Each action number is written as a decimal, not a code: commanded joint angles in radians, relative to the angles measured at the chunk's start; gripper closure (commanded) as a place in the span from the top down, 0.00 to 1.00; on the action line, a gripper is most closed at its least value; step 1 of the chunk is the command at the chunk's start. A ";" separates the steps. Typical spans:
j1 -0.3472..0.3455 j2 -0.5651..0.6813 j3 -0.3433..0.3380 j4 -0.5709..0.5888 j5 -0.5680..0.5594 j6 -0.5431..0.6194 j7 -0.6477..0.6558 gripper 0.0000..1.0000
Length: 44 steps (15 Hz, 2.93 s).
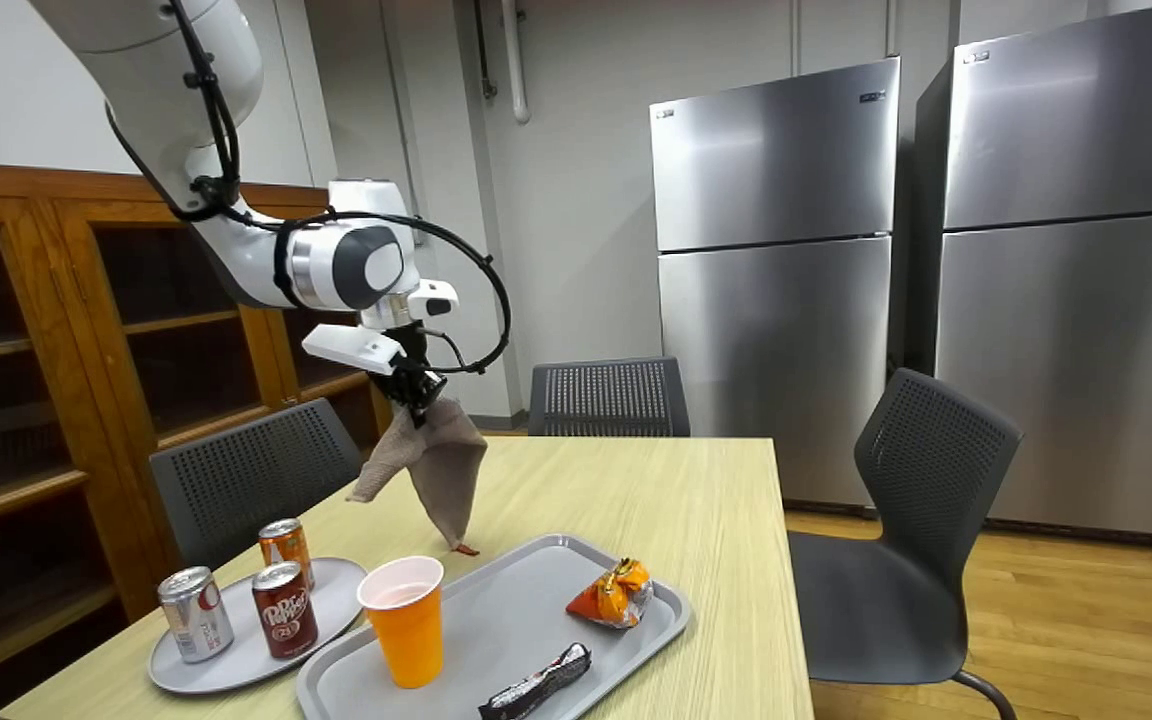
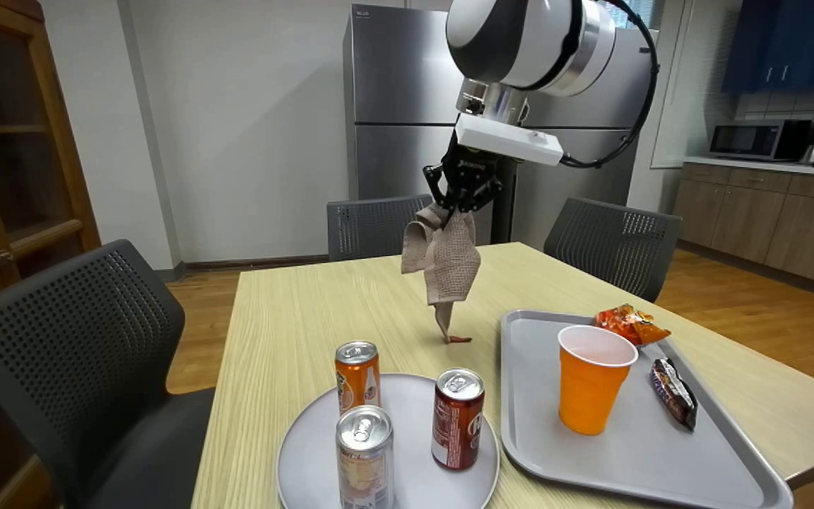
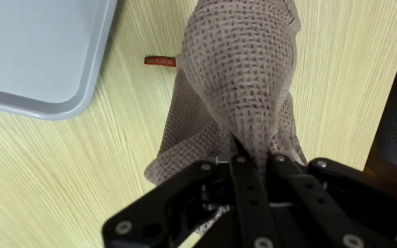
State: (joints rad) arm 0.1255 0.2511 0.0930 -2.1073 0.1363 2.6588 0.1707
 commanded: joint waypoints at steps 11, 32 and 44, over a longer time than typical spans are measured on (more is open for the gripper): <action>0.041 0.169 -0.054 0.087 -0.175 -0.049 0.039 0.02; 0.115 0.274 -0.147 0.188 -0.240 -0.066 0.080 0.77; 0.021 0.073 -0.132 0.032 -0.202 -0.152 0.035 1.00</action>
State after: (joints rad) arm 0.1781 0.4151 -0.0631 -1.9969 -0.0743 2.5464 0.2311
